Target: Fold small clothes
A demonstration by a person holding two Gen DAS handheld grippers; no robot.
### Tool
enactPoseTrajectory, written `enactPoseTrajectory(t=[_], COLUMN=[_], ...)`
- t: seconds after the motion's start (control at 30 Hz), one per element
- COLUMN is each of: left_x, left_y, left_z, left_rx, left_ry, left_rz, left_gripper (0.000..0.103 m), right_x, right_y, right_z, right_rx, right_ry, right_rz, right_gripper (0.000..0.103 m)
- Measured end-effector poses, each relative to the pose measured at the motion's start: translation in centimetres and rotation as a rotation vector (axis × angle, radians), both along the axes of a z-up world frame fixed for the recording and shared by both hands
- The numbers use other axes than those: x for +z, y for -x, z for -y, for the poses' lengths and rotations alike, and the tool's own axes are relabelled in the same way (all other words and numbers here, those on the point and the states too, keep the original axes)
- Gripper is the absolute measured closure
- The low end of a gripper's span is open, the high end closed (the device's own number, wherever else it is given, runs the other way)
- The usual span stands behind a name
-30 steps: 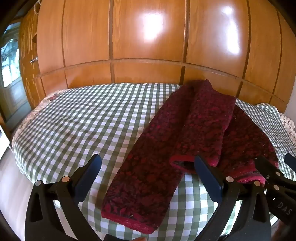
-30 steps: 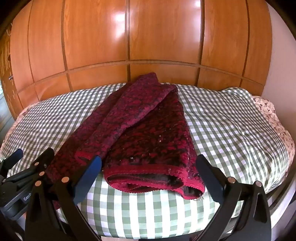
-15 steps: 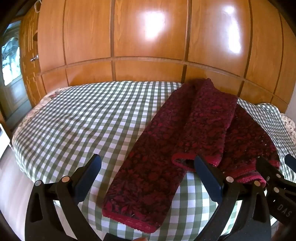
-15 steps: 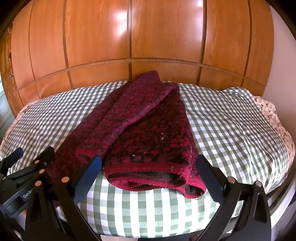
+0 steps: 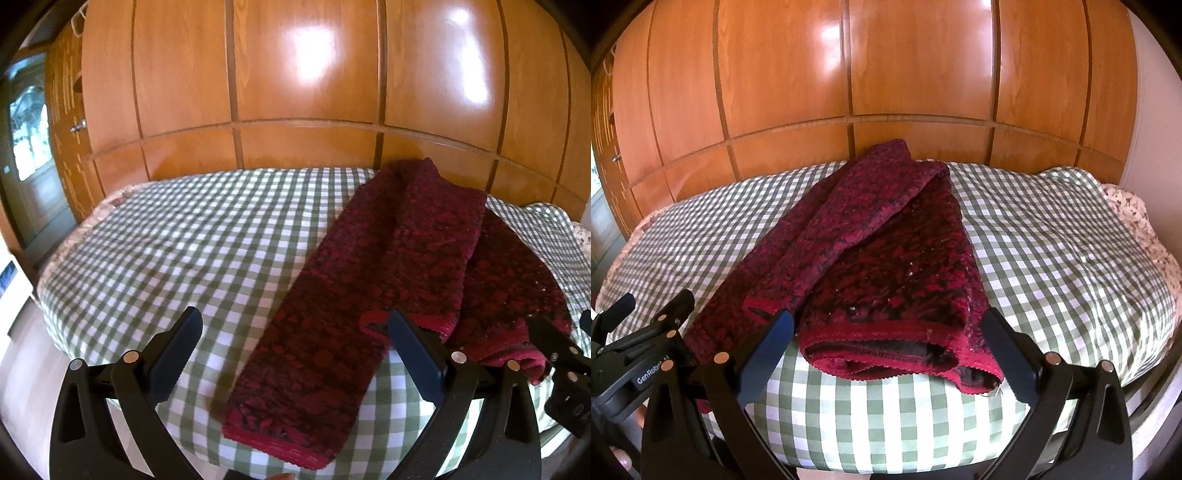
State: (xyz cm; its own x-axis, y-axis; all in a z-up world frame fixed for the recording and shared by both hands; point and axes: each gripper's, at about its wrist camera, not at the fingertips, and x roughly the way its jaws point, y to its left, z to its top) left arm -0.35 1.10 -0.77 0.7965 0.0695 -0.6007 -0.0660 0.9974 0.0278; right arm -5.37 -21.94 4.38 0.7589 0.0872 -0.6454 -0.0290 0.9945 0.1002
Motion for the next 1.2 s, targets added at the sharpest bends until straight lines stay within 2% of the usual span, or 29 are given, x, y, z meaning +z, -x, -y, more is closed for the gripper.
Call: enactPoseTrajectory(t=[0.27, 0.53, 1.03, 1.2], left_x=[0.2, -0.1, -0.7, -1.3], left_y=[0.0, -0.5, -1.3, -1.7], left_z=[-0.1, -0.3, -1.0, -1.3], left_rx=[0.012, 0.016, 0.027, 0.028], left_ry=[-0.025, -0.016, -0.002, 0.007], left_rz=[0.012, -0.007, -0.034, -0.053], left_gripper=[0.004, 0.004, 0.004, 0.004], right_x=[-0.1, 0.1, 0.8, 1.0], right_y=[-0.1, -0.7, -1.4, -2.1], right_z=[1.0, 1.6, 1.4, 1.3], right_rx=[-0.012, -0.019, 0.037, 0.081], right_ry=[-0.026, -0.045, -0.090, -0.139], right_rz=[-0.006, -0.011, 0.005, -0.003], right_gripper=[0.002, 0.002, 0.002, 0.003])
